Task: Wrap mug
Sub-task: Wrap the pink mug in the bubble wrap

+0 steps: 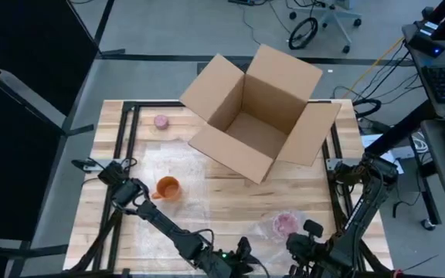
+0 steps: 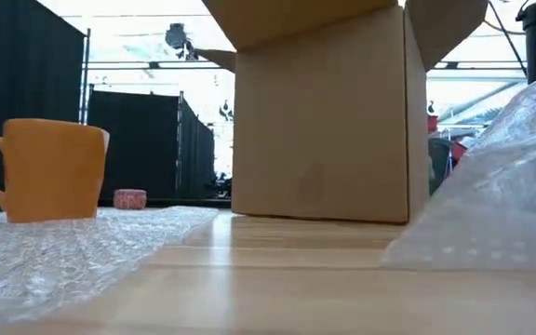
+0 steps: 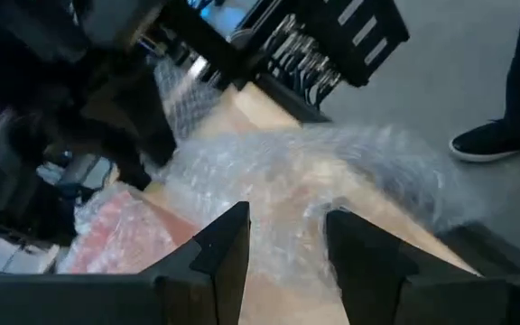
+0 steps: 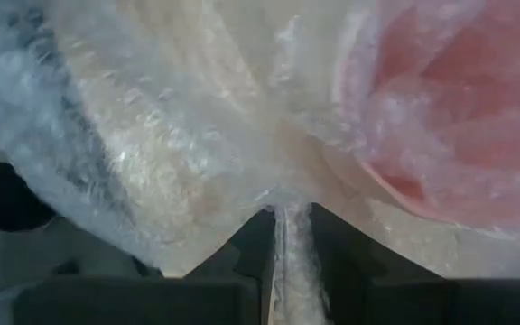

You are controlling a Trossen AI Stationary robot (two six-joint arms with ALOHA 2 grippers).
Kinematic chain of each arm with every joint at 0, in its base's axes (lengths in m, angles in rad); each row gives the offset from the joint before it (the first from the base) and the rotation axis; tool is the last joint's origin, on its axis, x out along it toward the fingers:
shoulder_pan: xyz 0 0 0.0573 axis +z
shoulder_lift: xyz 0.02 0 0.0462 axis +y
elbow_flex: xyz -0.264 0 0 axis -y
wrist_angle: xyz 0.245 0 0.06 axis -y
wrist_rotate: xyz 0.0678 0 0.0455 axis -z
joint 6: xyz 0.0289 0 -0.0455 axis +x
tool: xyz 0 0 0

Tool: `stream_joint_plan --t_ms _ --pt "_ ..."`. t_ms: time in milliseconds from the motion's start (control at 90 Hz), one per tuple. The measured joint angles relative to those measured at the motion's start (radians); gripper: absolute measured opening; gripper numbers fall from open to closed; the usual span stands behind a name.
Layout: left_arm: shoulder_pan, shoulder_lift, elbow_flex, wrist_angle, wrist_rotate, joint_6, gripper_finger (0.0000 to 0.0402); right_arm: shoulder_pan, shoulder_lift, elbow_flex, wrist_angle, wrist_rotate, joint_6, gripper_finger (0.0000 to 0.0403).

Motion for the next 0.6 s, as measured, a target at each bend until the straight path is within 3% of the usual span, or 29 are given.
stream_joint_plan --t_ms 189,422,600 --pt "-0.001 0.0 0.0 -0.001 -0.034 0.003 0.0116 0.002 0.0 0.0 0.024 -0.002 -0.086 0.0088" --pt "-0.001 0.0 0.0 -0.001 -0.036 0.0 0.0011 0.016 0.0 0.0 0.04 -0.028 -0.156 0.0168" --pt "-0.001 0.0 0.0 -0.002 -0.036 0.0 0.0003 0.033 0.0 0.0 0.043 -0.032 -0.162 0.0194"
